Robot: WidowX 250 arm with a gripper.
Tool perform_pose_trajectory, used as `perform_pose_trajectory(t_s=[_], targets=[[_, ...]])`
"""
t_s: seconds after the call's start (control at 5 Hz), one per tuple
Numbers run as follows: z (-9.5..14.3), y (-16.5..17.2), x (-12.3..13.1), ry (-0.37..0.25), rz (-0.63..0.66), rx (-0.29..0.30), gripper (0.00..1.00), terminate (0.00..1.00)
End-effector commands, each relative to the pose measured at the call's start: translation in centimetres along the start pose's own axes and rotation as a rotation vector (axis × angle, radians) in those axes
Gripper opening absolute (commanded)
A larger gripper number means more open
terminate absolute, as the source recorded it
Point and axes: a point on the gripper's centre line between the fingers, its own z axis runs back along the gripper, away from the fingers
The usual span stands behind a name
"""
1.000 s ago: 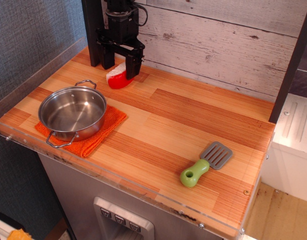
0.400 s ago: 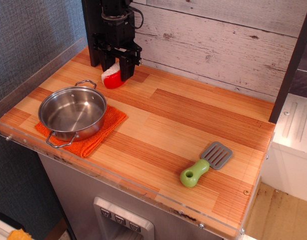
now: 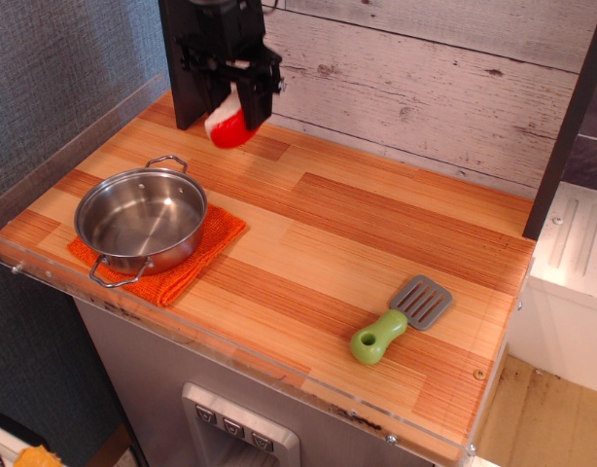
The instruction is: Put the sushi in the pot.
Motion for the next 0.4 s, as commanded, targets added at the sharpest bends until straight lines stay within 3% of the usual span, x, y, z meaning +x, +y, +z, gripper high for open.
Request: perform_pose_trajectory(t_s=[0.0, 0.2], targets=[[4.6, 1.1, -4.1, -0.043, 0.020, -0.002, 0.00, 0.00], [4.8, 2.2, -6.5, 0.047, 0.041, 0.033, 0.00, 0.00]])
